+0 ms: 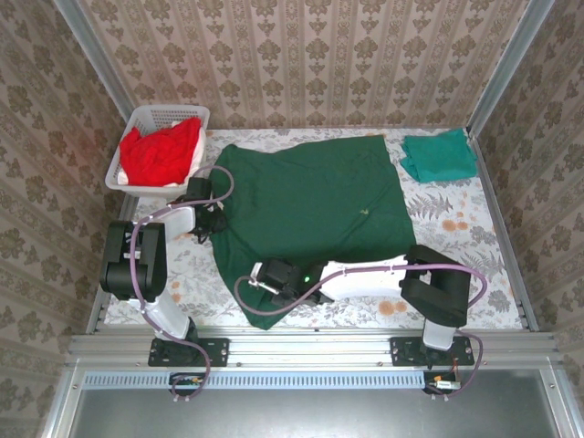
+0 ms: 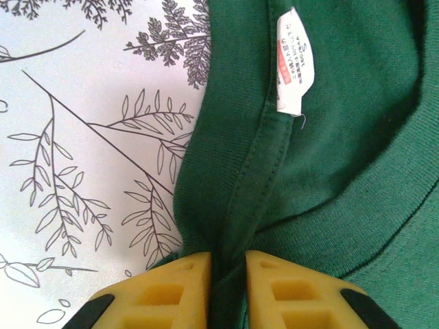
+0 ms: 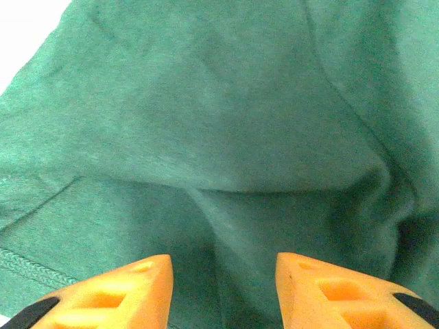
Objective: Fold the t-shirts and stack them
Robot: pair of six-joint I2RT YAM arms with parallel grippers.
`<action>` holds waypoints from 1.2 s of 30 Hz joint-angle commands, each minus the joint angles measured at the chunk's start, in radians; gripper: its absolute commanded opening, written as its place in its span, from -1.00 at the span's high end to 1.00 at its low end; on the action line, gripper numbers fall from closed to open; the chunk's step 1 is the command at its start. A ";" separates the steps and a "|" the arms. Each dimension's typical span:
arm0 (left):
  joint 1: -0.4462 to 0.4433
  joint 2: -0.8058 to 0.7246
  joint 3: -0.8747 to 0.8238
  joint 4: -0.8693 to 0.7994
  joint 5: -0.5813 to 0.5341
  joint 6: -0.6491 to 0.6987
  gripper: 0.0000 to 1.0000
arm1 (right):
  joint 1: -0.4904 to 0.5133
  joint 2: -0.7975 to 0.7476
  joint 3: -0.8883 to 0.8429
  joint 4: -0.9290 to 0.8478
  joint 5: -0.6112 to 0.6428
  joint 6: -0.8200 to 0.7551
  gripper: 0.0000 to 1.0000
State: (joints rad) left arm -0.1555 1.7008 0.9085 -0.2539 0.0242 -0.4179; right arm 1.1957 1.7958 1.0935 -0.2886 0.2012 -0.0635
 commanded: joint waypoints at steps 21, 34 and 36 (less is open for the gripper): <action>0.008 0.035 -0.004 -0.045 0.023 0.018 0.59 | 0.058 -0.035 0.109 -0.175 0.010 -0.108 0.95; 0.008 0.045 0.006 -0.054 0.029 0.021 0.58 | 0.080 -0.161 -0.025 -0.195 -0.027 -0.056 0.12; 0.007 0.045 0.007 -0.053 0.030 0.023 0.58 | 0.081 -0.209 -0.056 -0.165 -0.024 -0.050 0.03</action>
State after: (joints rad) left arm -0.1555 1.7069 0.9161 -0.2554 0.0303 -0.4141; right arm 1.2781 1.6714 1.0637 -0.4515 0.1753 -0.1326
